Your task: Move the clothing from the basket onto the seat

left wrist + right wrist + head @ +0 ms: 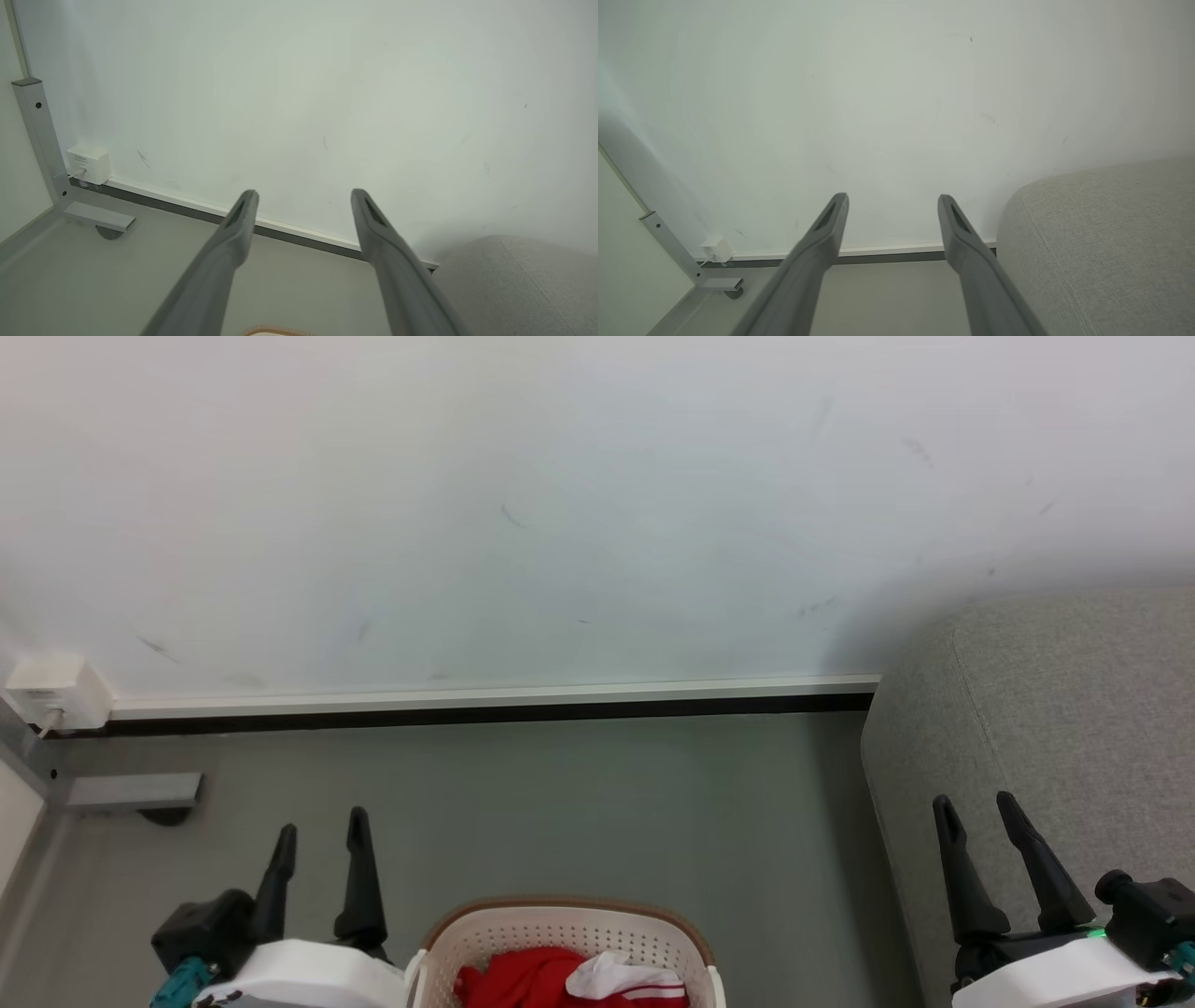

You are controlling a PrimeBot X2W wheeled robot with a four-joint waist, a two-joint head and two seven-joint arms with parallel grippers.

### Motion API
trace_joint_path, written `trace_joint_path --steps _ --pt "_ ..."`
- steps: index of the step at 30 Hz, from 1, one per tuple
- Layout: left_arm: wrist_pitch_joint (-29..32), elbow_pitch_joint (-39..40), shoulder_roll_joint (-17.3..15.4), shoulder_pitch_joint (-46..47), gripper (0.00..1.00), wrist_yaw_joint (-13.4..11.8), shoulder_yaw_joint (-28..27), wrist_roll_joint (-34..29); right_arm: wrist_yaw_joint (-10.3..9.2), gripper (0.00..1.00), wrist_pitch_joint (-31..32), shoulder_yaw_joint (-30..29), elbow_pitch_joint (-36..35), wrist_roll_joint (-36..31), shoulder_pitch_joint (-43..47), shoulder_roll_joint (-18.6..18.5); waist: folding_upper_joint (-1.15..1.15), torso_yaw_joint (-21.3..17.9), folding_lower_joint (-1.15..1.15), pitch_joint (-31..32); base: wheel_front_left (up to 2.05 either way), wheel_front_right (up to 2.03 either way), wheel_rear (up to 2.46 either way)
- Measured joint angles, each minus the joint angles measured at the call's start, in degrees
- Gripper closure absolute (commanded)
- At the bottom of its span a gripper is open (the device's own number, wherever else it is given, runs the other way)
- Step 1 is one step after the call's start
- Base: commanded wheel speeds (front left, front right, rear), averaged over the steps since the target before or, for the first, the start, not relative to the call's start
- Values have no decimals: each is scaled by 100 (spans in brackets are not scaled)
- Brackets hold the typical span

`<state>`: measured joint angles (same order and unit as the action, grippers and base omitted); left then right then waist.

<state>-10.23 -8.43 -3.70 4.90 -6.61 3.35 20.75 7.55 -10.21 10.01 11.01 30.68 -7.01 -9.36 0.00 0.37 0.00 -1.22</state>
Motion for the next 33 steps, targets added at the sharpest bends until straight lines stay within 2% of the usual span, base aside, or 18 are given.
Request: trace_joint_path --steps 33 --pt "-398 105 33 -21 0 -201 97 -1552 0 0 -399 214 -144 -1317 1 -104 0 56 0 -4 0 0 0"
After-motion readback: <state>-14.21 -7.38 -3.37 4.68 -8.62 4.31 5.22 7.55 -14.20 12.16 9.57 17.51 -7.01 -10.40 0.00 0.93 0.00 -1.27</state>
